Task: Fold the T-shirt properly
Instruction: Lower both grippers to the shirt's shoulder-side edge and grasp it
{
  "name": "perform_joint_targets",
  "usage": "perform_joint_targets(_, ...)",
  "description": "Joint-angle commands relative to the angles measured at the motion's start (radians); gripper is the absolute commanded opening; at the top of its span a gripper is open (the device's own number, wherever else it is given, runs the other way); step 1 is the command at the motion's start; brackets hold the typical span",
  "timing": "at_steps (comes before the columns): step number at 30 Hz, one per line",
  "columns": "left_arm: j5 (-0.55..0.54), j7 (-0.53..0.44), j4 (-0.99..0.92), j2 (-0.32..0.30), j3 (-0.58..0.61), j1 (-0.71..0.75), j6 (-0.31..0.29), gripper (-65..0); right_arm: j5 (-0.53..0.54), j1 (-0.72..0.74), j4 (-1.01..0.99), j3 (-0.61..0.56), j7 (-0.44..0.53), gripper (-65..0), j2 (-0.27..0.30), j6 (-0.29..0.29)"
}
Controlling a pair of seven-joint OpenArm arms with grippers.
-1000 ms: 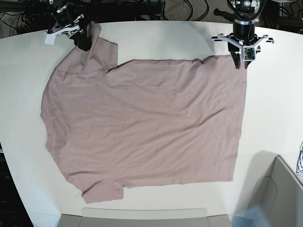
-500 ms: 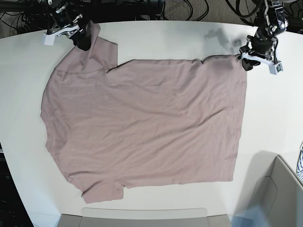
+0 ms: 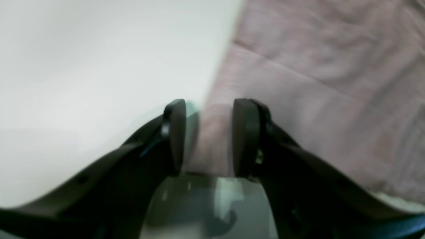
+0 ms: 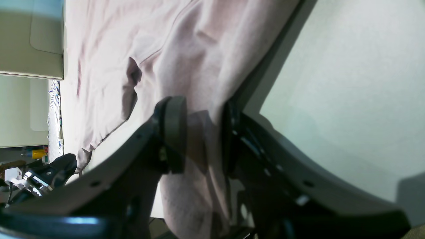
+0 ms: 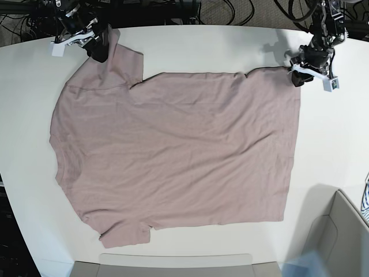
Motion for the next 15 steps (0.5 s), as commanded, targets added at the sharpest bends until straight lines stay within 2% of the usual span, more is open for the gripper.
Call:
perform_joint_targets(1,-0.003,0.022,0.006,-0.007,0.0,0.009,-0.007,-41.0,-0.031,-0.012,-0.001,0.004,-0.024,-47.6,0.009,-0.042)
perform_joint_targets(5,-0.002,0.042,0.006,-0.007,0.068,0.007,-0.018,-41.8,-0.031,-0.012,-0.001,0.002,-0.024,-47.7,0.009,-0.042)
perform_joint_targets(7,0.001,0.042,-0.009,-0.006,0.088,0.001,-0.018,-45.8,-0.031,-0.006,0.001,-0.002,-0.024,-48.6,0.009,-0.042)
perform_joint_targets(9,0.001,0.042,-0.045,-0.006,0.091,-0.002,-0.018,-52.7,-0.031,0.002,0.001,-0.002,-0.024,-53.7,0.009,-0.042)
perform_joint_targets(11,0.003,0.041,-0.086,-0.006,0.086,-0.022,-0.018,-62.7,-0.033,0.003,0.002,0.001,-0.024,-62.8,0.009,-0.042)
perform_joint_targets(12,0.003,0.041,-0.1,-0.006,0.079,-0.025,-0.018,-65.0,-0.033,0.007,0.004,0.004,-0.024,-65.0,0.009,-0.042)
perform_joint_targets(15,0.001,0.027,-0.098,-0.006,0.037,-0.016,-0.021,-65.0,-0.035,0.0,0.019,0.005,-0.021,-65.0,0.013,-0.042)
